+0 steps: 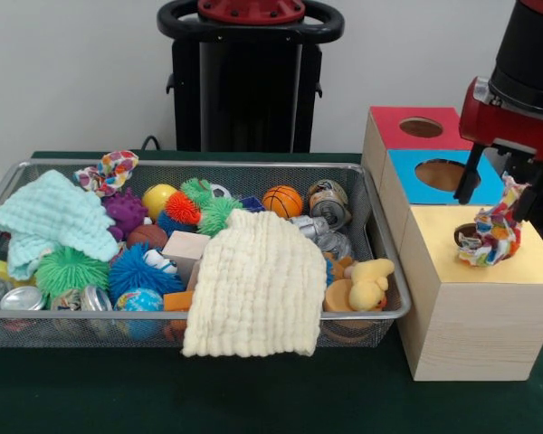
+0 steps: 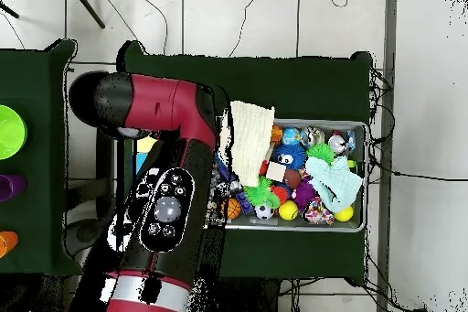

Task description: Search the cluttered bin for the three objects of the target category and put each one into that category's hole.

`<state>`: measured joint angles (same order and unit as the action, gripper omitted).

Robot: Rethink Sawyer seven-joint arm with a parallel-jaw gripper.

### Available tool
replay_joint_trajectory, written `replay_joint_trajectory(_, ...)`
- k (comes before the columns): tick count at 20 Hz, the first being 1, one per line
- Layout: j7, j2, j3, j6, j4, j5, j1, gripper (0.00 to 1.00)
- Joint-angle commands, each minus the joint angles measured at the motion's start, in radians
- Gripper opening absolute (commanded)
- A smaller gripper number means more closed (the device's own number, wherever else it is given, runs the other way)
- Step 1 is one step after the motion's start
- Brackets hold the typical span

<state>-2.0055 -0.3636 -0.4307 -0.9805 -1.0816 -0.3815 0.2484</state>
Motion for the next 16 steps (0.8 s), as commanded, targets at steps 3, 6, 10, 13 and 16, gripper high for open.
replay_joint_trajectory(3,-0.182,-0.044,0.045,0.064,-0.19,0.023,-0.019,1.0)
replay_joint_trajectory(6,-0.165,-0.058,0.055,0.103,-0.231,0.024,-0.025,1.0)
replay_joint_trajectory(10,-0.158,-0.065,0.062,0.142,-0.261,0.024,-0.027,1.0)
replay_joint_trajectory(13,-0.166,-0.057,0.065,0.151,-0.26,0.022,-0.025,1.0)
replay_joint_trajectory(16,-0.172,-0.045,0.065,0.155,-0.25,0.024,-0.022,1.0)
